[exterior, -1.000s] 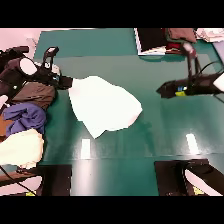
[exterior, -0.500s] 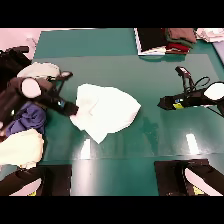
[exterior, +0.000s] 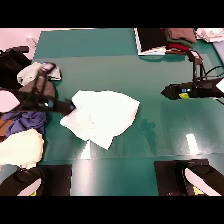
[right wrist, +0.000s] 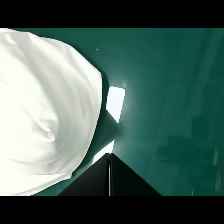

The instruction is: Fold the shirts.

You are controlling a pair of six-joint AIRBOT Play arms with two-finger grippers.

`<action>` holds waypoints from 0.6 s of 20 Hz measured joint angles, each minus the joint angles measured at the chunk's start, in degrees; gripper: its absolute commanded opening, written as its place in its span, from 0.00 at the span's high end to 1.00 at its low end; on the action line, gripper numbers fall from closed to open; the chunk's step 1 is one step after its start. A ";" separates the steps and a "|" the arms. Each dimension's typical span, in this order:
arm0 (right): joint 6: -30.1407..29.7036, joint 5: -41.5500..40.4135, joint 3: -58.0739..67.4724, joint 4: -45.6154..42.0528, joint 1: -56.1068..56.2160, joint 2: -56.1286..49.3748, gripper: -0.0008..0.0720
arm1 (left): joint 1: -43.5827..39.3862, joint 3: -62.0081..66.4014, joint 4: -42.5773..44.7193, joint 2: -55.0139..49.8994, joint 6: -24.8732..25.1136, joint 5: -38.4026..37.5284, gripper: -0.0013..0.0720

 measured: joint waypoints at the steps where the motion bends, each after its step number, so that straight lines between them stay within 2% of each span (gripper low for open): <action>1: 0.00 -0.07 0.31 0.00 0.00 0.04 0.97 | 2.82 0.22 0.07 -1.25 -0.37 2.51 0.08; 3: 0.00 0.00 0.63 0.07 0.00 0.07 0.97 | 8.02 1.07 -1.42 -5.70 0.57 6.86 0.08; 6: 0.00 0.57 0.87 0.09 0.00 0.04 0.97 | 11.89 4.42 -7.04 -16.79 7.41 9.86 0.08; 9: 0.02 1.44 0.96 0.11 0.00 0.04 0.97 | 13.42 10.84 -12.22 -29.81 14.01 9.01 0.08; 12: 0.02 2.56 1.01 0.13 0.00 0.07 0.97 | 13.99 17.07 -14.71 -39.50 17.16 7.43 0.08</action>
